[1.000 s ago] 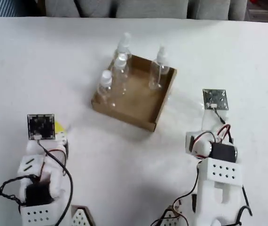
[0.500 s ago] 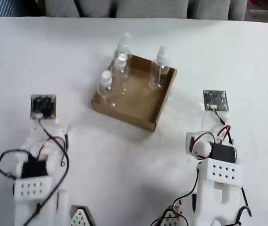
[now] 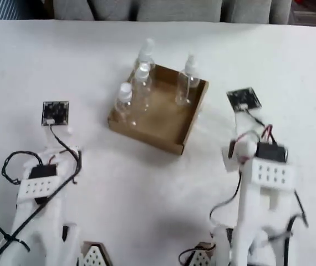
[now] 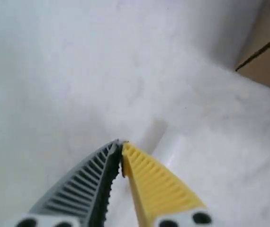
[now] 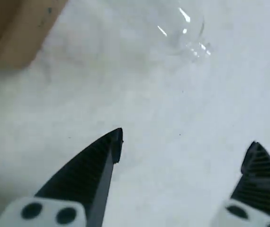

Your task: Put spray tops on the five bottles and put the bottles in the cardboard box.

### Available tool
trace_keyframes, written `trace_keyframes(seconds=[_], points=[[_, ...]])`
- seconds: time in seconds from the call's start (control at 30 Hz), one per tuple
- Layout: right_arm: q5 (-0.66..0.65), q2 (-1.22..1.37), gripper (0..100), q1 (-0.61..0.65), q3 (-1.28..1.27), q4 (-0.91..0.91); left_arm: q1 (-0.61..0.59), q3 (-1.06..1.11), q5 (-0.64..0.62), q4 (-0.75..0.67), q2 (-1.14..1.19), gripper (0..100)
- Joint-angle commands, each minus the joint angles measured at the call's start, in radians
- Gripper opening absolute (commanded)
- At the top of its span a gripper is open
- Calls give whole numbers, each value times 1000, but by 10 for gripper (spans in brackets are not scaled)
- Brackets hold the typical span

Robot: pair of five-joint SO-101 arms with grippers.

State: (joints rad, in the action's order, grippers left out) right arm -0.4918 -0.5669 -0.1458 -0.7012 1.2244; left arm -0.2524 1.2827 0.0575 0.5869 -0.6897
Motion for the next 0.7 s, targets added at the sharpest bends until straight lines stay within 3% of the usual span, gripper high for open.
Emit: trace_keyframes(seconds=[0.0,0.3,0.67], points=[[-97,200,354,39,203,33,-7,-51,72,-28,4,20],[-238,680,354,193,675,225,-7,-49,127,-21,10,20],[-354,1078,352,179,987,243,-7,-49,129,-26,10,20]])
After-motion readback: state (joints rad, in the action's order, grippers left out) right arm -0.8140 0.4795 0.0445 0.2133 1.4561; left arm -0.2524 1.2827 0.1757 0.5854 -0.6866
